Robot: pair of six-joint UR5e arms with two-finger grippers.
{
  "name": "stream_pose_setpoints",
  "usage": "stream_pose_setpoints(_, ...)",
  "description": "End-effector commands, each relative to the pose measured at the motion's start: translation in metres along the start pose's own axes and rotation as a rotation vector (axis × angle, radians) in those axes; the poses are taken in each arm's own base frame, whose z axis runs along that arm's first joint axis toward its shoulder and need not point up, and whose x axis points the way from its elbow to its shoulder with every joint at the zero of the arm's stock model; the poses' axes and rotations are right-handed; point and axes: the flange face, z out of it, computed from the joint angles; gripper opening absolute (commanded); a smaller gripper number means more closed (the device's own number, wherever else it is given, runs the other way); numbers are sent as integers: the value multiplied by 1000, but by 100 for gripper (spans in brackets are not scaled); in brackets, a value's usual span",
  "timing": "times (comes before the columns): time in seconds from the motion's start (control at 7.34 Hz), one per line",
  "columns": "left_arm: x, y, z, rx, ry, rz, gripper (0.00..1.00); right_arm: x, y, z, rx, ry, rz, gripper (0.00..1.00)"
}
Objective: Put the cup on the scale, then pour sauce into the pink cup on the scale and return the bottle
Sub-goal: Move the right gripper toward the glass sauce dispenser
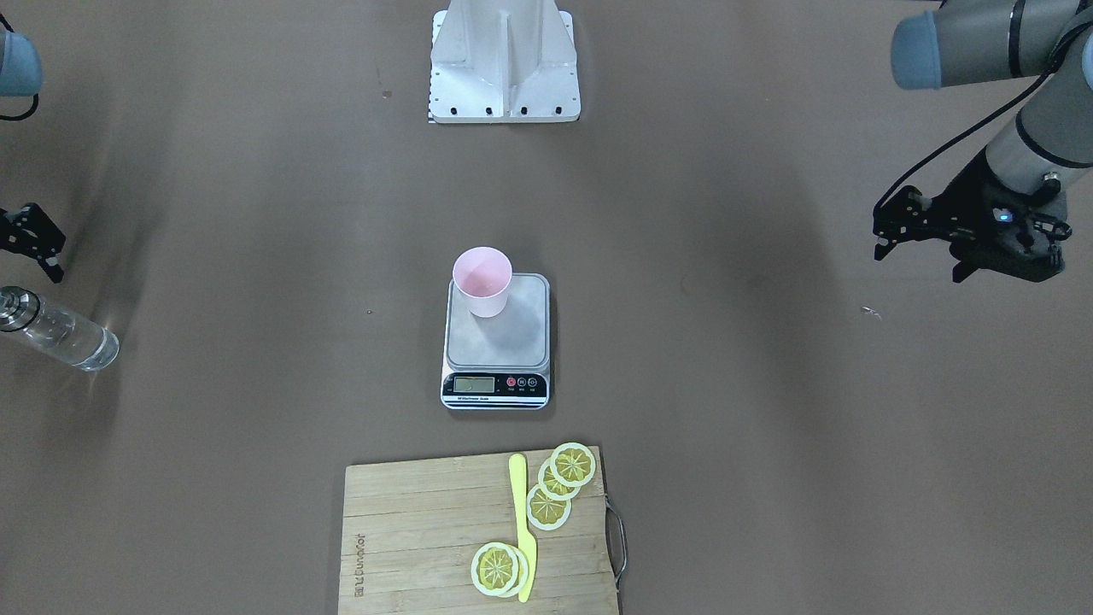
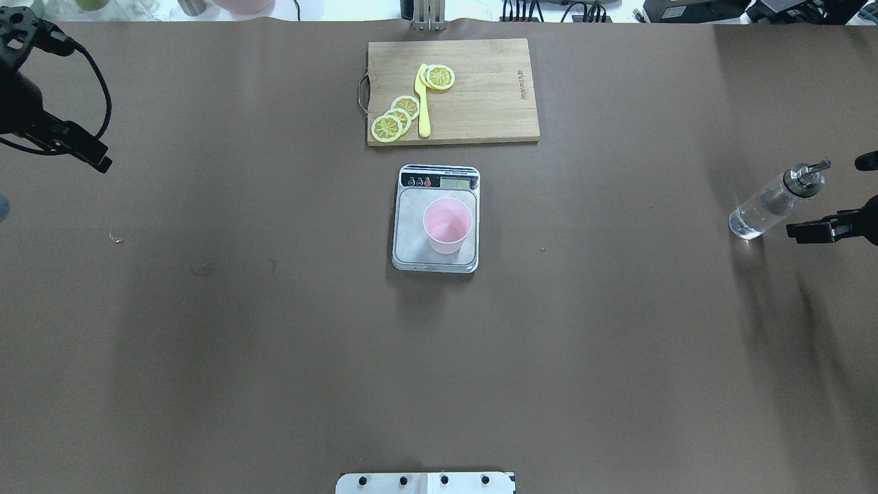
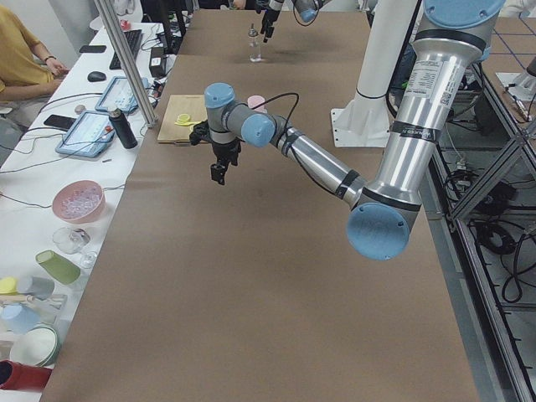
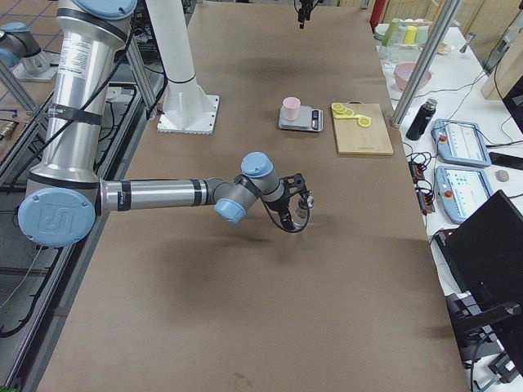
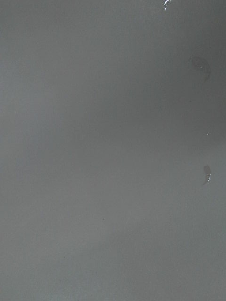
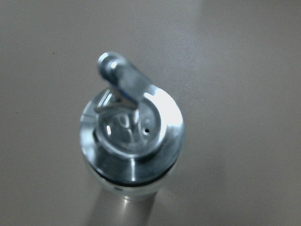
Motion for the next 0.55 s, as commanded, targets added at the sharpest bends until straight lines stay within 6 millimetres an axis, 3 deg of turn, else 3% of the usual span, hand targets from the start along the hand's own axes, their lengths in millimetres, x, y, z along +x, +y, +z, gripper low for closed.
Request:
stream_pose_setpoints(0.0, 0, 0, 0, 0, 0, -1, 97, -13, 4, 3, 41, -15, -2, 94)
stream_pose_setpoints(0.41, 0, 0, -1, 3, 0, -1, 97, -14, 14, 1, 85, -22, -11, 94)
